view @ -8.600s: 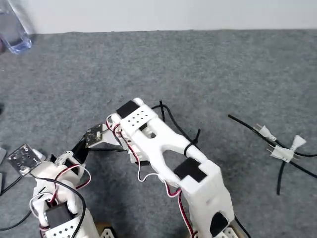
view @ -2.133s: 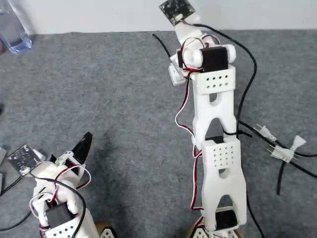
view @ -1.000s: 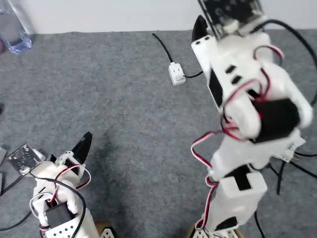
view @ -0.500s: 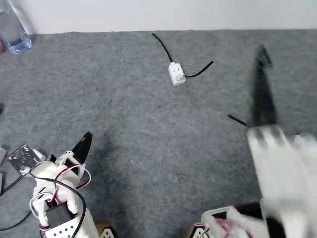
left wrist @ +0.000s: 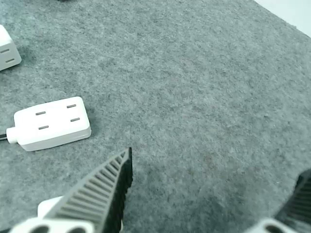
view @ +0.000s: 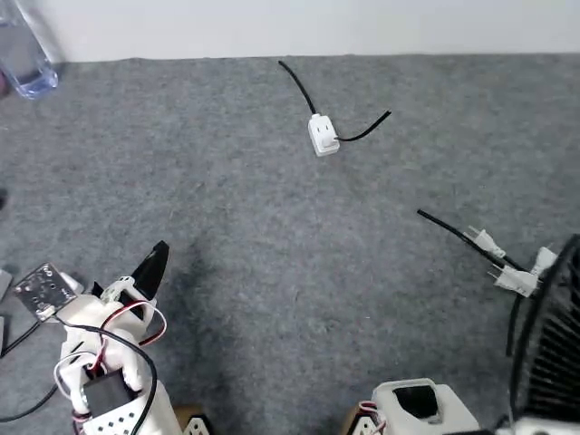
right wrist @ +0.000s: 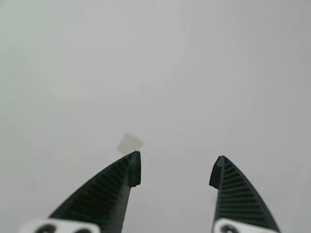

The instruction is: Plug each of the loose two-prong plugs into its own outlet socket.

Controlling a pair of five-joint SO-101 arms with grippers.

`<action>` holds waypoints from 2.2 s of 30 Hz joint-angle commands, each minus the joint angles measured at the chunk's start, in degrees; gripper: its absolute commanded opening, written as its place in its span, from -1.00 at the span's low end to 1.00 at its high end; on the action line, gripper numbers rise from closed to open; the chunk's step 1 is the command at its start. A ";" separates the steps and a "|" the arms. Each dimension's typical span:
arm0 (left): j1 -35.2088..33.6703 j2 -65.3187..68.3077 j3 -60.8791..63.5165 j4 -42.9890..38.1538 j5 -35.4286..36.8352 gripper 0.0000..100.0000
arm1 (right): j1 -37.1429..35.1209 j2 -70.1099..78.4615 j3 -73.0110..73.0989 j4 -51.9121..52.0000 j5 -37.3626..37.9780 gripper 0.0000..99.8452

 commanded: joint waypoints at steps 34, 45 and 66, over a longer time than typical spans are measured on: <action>-0.09 -0.53 -0.48 -0.09 -0.09 -0.05 | 1.36 -47.34 124.13 -10.95 -0.53 -0.56; -0.09 -0.53 -0.48 0.00 -0.09 -0.05 | 1.36 -50.95 135.12 -12.79 0.00 -0.56; -0.09 -0.53 -0.48 0.00 -0.09 -0.05 | 1.36 -51.12 167.82 -43.91 -0.44 -0.56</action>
